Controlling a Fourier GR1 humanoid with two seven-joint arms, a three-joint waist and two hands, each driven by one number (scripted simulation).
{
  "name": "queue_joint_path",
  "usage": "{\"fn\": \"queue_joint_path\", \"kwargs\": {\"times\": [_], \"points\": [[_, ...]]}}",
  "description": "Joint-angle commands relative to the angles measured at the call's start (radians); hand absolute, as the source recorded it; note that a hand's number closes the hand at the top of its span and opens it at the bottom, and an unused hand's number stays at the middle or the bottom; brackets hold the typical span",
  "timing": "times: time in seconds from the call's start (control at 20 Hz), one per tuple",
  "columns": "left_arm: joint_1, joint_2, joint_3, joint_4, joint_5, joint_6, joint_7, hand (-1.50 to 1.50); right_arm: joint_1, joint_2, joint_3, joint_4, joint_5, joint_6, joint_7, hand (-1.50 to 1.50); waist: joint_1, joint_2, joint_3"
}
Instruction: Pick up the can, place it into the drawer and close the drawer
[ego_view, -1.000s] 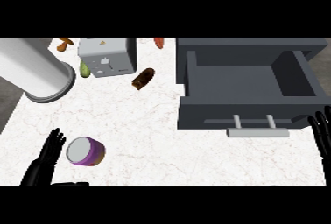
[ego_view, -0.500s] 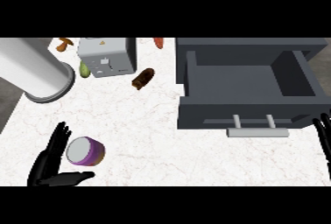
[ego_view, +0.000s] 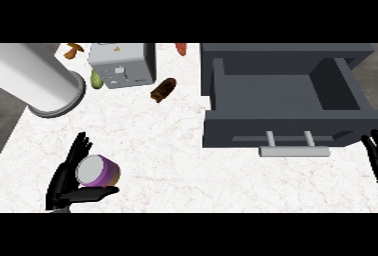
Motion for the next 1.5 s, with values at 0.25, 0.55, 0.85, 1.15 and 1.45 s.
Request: {"fn": "queue_joint_path", "kwargs": {"times": [0.25,0.55,0.85,1.15,1.45], "points": [[-0.030,0.002,-0.037,-0.024,0.005,0.002,0.027,-1.50,0.055,-0.014,-0.042,-0.036,-0.059,0.055,0.012,-1.50,-0.001,0.000,0.000],[-0.077,-0.027,-0.058,0.112,-0.015,0.022,-0.072,1.50,0.061,0.027,0.014,-0.058,-0.002,0.014,0.001,-1.50,-0.002,0.000,0.000],[0.006,-0.109,-0.110,-0.076,0.040,-0.007,0.020,1.50,0.086,0.020,-0.036,-0.059,-0.040,0.039,-0.015,-1.50,0.000,-0.002,0.001],[0.023,-0.088,-0.140,-0.194,0.070,-0.054,0.076,1.50,-0.022,0.026,0.034,-0.077,0.007,-0.039,0.088,-1.50,0.005,-0.001,0.000],[-0.143,-0.065,-0.017,-0.151,0.124,0.081,0.174,1.50,0.027,0.001,-0.030,-0.065,-0.064,0.015,0.044,-1.50,-0.002,0.000,0.000]]}}
